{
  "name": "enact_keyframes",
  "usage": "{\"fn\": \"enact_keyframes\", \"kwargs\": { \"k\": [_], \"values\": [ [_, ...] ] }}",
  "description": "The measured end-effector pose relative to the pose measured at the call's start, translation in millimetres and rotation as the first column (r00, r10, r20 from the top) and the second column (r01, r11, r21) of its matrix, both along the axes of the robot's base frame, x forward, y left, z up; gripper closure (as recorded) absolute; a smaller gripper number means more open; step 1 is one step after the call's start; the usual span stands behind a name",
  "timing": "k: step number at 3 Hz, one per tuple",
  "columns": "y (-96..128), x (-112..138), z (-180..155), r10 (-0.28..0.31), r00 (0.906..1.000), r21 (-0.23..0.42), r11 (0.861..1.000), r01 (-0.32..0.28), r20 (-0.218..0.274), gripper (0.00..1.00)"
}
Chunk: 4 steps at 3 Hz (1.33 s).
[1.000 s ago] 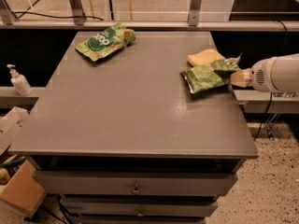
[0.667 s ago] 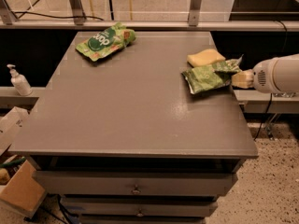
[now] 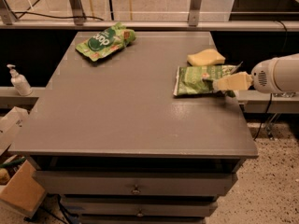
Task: Move green jalapeno chip bag near sponge
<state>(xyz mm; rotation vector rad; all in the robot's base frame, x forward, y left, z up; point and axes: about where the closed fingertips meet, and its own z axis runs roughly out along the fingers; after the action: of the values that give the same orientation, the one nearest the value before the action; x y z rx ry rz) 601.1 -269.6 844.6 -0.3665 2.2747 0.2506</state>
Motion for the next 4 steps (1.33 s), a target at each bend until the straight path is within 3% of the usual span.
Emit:
{"fn": "enact_keyframes", "kwargs": {
  "k": [1, 2, 3, 4],
  "values": [
    [4.7, -5.7, 0.2, 0.068, 0.9977, 0.018, 0.997, -0.068, 0.006, 0.0],
    [-1.3, -29.1, -1.0, 0.157, 0.9873, 0.016, 0.987, -0.158, 0.021, 0.0],
    [-4.8, -66.7, 6.5, 0.246, 0.967, 0.038, 0.968, -0.249, 0.065, 0.0],
    [-3.9, -106.3, 22.5, 0.333, 0.9337, 0.03, 0.94, -0.339, 0.132, 0.0]
  ]
}}
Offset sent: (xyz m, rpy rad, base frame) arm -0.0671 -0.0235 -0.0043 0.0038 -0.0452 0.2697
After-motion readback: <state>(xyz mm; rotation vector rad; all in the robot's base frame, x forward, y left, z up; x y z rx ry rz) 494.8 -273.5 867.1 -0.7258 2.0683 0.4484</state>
